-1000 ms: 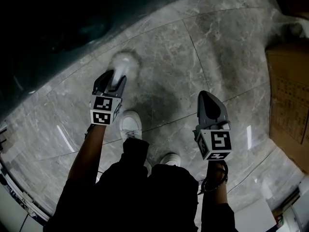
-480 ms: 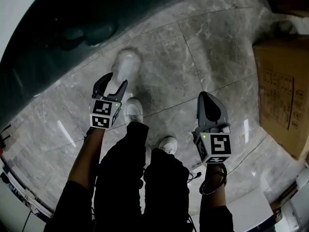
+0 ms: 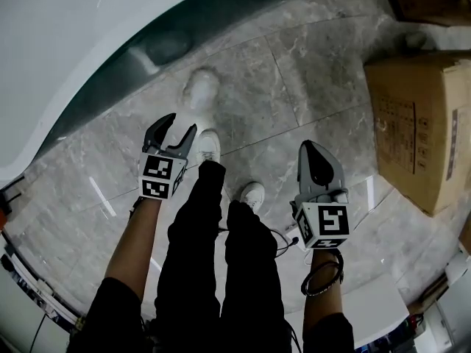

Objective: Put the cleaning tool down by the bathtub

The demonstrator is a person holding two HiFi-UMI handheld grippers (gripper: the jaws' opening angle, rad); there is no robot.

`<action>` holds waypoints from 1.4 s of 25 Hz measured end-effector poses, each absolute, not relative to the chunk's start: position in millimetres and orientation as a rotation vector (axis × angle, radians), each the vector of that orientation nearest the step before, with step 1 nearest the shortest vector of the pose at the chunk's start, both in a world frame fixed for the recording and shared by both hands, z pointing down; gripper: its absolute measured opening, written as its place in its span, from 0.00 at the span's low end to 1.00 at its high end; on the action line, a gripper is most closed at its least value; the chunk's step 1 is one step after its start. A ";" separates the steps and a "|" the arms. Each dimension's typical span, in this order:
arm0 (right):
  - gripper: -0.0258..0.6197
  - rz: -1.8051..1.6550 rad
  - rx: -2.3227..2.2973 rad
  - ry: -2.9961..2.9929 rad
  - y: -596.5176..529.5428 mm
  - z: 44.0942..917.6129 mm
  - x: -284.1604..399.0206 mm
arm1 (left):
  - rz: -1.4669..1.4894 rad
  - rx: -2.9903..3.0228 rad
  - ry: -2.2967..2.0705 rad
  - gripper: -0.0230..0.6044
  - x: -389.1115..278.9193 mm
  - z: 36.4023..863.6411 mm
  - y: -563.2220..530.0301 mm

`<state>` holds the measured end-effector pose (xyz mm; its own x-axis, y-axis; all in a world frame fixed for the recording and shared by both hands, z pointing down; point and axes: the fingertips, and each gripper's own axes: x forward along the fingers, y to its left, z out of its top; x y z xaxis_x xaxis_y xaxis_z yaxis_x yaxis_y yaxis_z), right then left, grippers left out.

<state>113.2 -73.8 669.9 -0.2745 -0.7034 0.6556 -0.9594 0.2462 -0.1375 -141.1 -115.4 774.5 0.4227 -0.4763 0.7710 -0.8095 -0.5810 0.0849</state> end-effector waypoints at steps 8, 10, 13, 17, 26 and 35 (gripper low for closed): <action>0.07 0.692 1.541 -2.099 -67.7 568.0 120.9 | 0.951 2.250 -1.141 0.32 -128.8 661.1 -97.3; 0.07 0.674 1.549 -2.118 -66.1 543.3 124.0 | 0.949 2.266 -1.149 0.26 -123.1 633.4 -94.0; 0.07 0.643 1.527 -2.147 -62.5 508.5 122.7 | 0.950 2.300 -1.167 0.22 -115.4 592.4 -91.4; 0.08 0.625 1.534 -2.188 -58.5 456.5 114.2 | 0.937 2.331 -1.192 0.19 -106.7 533.9 -83.3; 0.08 0.600 1.603 -2.246 -46.1 356.5 111.6 | 0.836 2.311 -1.294 0.09 -105.0 419.0 -58.5; 0.08 0.494 1.670 -2.316 -40.8 269.5 110.7 | 0.730 2.355 -1.392 0.04 -108.2 320.9 -43.6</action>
<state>110.7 -40.8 269.5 -0.3156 -0.8665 0.3868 -0.9489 0.2878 -0.1295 -108.2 -43.6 320.9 0.3982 -0.7194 0.5691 -0.8771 -0.4803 0.0065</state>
